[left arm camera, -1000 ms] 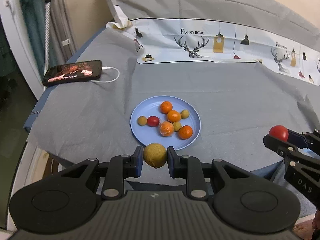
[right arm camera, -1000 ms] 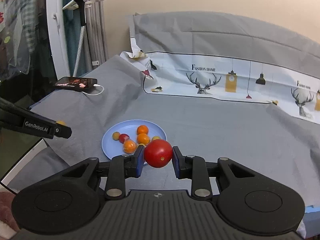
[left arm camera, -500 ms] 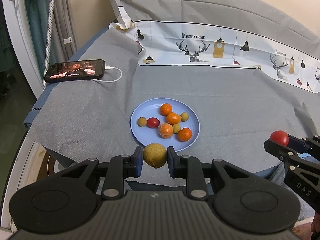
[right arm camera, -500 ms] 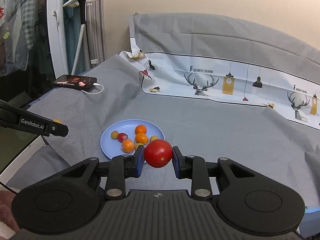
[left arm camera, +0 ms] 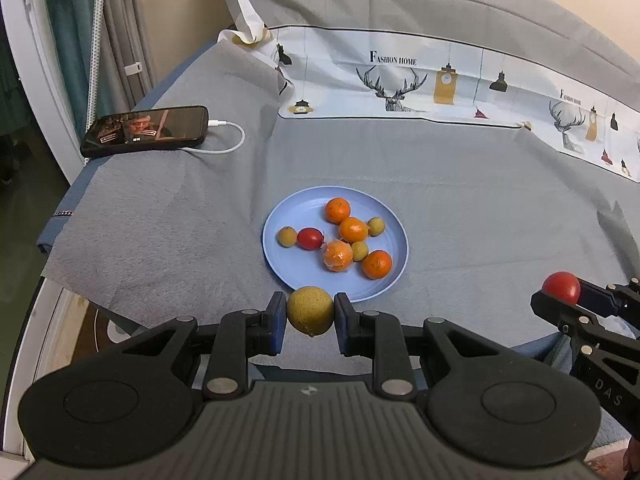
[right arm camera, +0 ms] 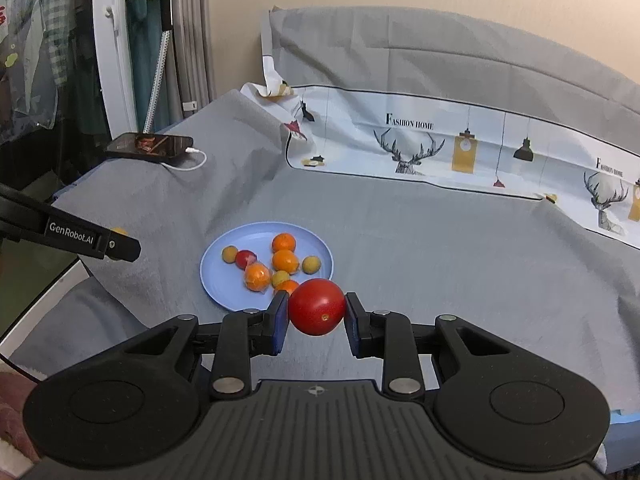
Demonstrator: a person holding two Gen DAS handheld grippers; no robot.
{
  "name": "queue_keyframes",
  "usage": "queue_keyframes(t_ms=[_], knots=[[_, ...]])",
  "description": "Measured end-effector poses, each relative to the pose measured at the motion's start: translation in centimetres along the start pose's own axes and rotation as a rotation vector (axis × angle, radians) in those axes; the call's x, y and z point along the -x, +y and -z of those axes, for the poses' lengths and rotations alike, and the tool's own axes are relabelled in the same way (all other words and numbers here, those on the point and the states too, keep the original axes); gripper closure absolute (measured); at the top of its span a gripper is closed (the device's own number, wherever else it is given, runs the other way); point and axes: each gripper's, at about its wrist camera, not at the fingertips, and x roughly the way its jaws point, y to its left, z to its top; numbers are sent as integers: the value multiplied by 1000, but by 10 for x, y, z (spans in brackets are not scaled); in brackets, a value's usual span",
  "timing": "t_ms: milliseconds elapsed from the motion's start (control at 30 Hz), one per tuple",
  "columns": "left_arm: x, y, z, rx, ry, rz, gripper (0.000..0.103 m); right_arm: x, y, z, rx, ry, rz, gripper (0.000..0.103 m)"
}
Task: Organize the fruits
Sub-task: 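Carry the yellow fruit and red tomato over the blue plate with both tools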
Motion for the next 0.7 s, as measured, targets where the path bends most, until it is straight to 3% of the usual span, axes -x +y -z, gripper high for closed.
queue_keyframes(t_ms=[700], knots=[[-90,0,-41,18,86,9,75,-91,-2,-21,-28,107,-56,72]])
